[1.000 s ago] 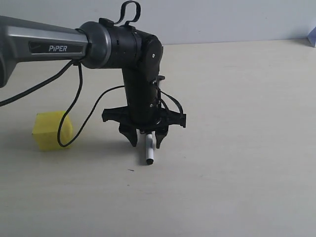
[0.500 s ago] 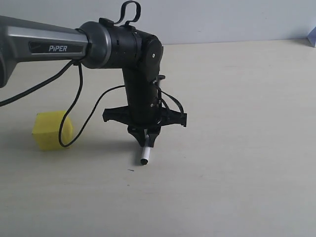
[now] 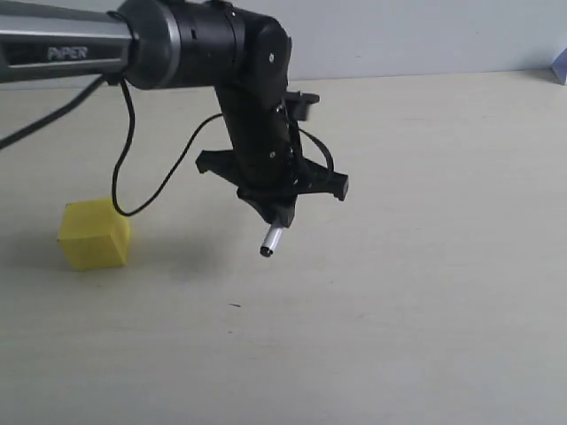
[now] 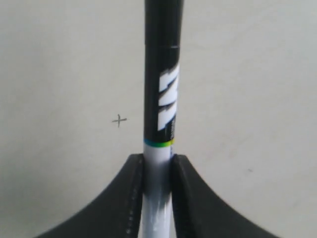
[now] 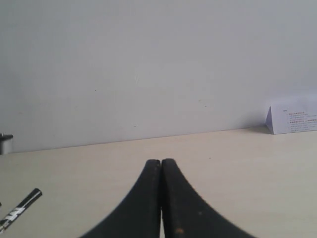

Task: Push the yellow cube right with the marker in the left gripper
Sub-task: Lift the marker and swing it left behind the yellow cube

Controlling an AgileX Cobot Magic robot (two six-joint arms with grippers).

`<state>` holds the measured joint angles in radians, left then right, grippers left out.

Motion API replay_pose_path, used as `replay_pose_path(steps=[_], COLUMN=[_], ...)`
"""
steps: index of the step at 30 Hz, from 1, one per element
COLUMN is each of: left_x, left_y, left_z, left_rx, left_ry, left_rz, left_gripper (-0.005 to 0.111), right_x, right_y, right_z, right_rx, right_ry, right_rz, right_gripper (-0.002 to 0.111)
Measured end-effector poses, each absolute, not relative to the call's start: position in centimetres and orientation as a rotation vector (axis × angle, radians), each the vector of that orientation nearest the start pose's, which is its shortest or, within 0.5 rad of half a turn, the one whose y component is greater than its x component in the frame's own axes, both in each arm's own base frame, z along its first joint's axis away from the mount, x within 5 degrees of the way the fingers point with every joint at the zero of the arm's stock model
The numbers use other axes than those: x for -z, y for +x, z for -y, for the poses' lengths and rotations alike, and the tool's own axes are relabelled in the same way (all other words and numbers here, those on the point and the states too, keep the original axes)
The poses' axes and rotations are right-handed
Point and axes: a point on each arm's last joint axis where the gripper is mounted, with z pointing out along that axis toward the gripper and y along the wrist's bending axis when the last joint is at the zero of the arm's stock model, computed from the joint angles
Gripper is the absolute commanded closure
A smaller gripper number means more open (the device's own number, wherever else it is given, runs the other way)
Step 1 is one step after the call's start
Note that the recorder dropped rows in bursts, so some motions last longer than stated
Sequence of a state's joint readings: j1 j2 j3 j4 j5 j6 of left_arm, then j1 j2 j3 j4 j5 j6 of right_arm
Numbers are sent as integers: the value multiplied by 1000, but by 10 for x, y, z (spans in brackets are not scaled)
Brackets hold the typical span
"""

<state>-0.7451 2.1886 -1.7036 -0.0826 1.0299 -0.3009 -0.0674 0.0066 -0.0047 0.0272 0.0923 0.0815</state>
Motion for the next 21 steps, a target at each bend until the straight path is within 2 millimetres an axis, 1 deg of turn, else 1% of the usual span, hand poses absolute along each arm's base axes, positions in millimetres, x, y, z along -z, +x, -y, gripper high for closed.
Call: replay_pose_path(steps=[2,4,6,9,10,13,15,17,19,21], left_x=[-186,-206,-227,-253,-260,-283,-292,-298,-302,-303], left_y=[322,320,317,319,320,318,316,315,316,317], left_z=[306,298,284,264,259,243,232,218,195,167], left_rx=[223,202,124,-1,-35,-108,-132,-154,-165,-150], left_ry=[691,766,878,1022,1041,1180,1268,1358,1405,1418], left_rz=[-2932,-2899,-2869,-2764,-2733,-2619,-2559,-2511,-2499,-2515], left_gripper=[107,107,107,107,107,107,107,107,107,107], right_x=[-206,-206,-206,-206,-206,-206,-206,-206,-206,-206], right_y=[57,57,57,57,57,57,57,57,57,57], right_z=[4,4,4,4,4,4,4,4,4,4], right_rx=[-34,-34,-34,-34,-34,-34,-34,-34,-34,-34], right_ry=[137,137,137,137,137,137,137,137,137,137], right_rz=[-1572,-1572,-1572,-1572,-1572,-1572,-1572,-1572,-1572,-1572], right_gripper=[108,108,108,108,108,108,108,108,108,108])
